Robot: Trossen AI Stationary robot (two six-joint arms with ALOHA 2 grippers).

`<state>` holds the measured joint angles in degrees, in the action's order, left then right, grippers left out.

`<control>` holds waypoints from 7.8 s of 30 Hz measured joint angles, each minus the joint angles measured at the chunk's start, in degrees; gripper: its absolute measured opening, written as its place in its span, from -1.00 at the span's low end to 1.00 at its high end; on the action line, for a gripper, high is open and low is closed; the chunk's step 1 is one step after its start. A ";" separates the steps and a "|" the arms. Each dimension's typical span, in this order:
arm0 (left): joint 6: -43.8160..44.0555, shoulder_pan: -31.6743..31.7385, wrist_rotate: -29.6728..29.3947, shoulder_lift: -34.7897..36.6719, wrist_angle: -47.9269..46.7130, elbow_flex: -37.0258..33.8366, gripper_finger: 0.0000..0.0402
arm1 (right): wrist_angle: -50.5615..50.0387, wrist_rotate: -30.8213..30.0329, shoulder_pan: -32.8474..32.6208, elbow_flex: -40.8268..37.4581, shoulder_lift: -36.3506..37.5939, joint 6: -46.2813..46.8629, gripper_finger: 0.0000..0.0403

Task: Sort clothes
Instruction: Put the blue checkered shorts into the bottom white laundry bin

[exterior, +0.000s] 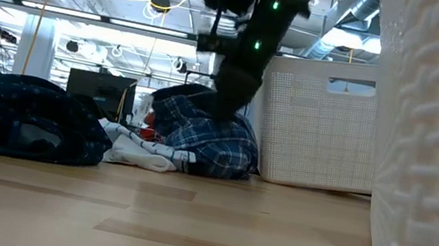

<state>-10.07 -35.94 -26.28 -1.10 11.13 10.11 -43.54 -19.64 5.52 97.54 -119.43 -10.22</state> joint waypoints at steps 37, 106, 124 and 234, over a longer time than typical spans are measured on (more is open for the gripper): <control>0.24 -0.02 -1.17 -0.02 -1.50 0.00 -0.48 | 4.61 3.23 0.13 -0.44 -9.01 8.94 -0.50; 2.63 0.00 -1.45 -0.02 -5.81 -0.02 -0.48 | -16.45 -22.75 -6.88 36.85 9.10 -0.35 -0.92; 3.47 -0.01 -1.45 -0.02 -5.77 -0.02 -0.48 | -36.81 -31.09 -1.08 36.00 21.07 13.39 -0.92; 11.41 -0.01 -14.74 -0.01 -7.84 -0.02 -0.48 | 0.82 11.53 -42.48 -34.99 57.87 27.00 -0.93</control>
<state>1.34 -35.95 -41.02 -1.11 3.29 10.09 -42.72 -8.11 -36.96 62.54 -61.56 16.78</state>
